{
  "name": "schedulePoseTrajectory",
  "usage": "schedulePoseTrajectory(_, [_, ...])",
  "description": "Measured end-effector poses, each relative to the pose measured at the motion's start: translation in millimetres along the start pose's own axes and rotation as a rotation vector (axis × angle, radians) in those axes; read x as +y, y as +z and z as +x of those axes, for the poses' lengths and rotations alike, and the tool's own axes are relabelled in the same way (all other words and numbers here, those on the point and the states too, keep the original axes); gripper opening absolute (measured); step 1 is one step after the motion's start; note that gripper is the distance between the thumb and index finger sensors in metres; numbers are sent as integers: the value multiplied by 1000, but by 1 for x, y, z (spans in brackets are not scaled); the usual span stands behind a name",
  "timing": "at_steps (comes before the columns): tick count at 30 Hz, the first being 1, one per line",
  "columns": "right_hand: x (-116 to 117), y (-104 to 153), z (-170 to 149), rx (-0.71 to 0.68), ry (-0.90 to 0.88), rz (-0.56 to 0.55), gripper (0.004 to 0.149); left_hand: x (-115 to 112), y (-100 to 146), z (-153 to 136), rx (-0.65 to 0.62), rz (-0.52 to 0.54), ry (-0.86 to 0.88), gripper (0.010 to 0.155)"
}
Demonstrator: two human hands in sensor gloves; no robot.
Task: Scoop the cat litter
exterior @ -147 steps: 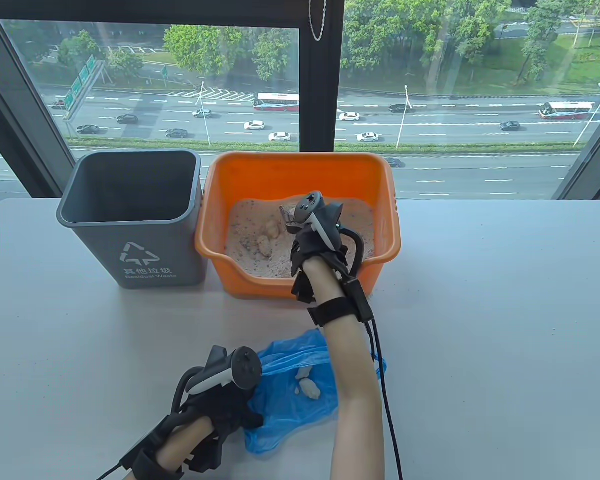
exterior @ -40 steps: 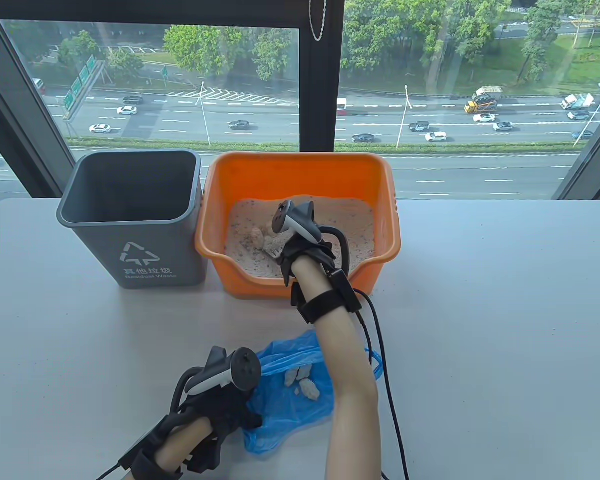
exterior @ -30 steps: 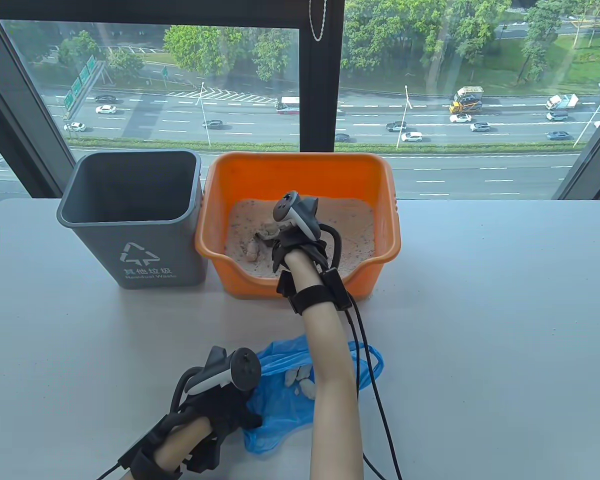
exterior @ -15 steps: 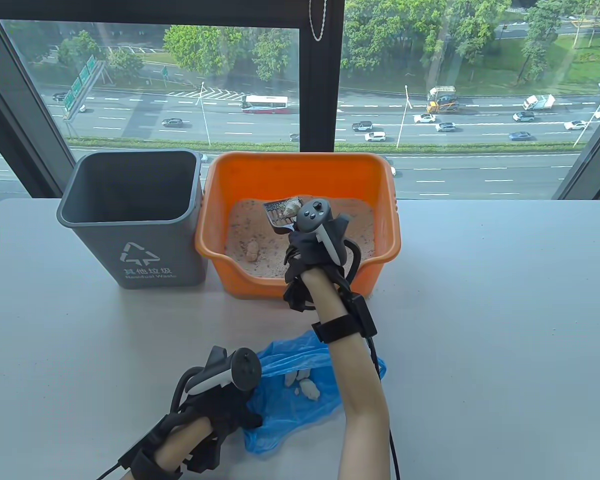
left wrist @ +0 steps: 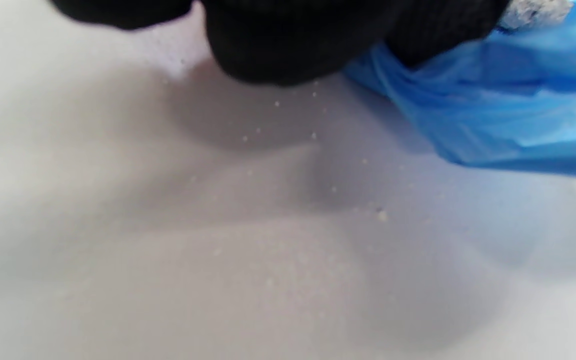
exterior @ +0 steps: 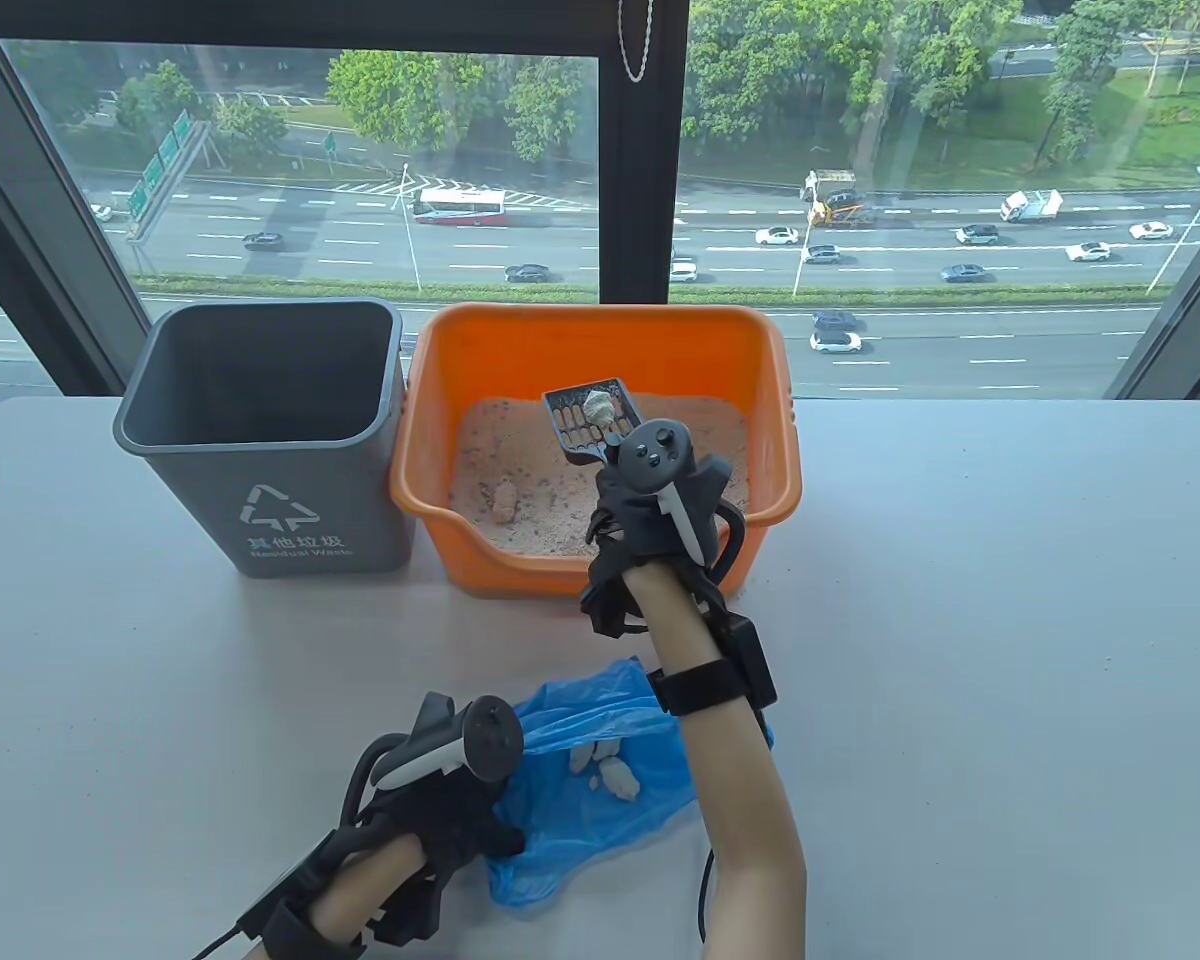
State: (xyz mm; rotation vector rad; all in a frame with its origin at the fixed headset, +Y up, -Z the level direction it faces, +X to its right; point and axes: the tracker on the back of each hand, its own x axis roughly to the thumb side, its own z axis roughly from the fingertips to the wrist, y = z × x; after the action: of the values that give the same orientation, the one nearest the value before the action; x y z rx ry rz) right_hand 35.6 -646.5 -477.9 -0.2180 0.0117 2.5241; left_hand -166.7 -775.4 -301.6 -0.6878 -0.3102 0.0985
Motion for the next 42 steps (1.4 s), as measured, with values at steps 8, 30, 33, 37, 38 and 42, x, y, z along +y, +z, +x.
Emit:
schedulePoseTrajectory(8, [-31, 40, -6, -83, 11, 50, 62, 0, 0, 1, 3, -1, -3, 91])
schedulePoseTrajectory(30, [-88, 222, -102, -293, 96, 495, 62, 0, 0, 1, 8, 3, 2, 91])
schedulePoseTrajectory(33, [-72, 231, -108, -296, 151, 592, 62, 0, 0, 1, 7, 4, 2, 91])
schedulePoseTrajectory(37, [-46, 224, -110, -227, 253, 645, 62, 0, 0, 1, 9, 4, 0, 91])
schedulePoseTrajectory(38, [-42, 219, -108, -215, 273, 642, 62, 0, 0, 1, 10, 4, 0, 91])
schedulePoseTrajectory(42, [-30, 198, -89, -207, 317, 626, 62, 0, 0, 1, 10, 5, 2, 91])
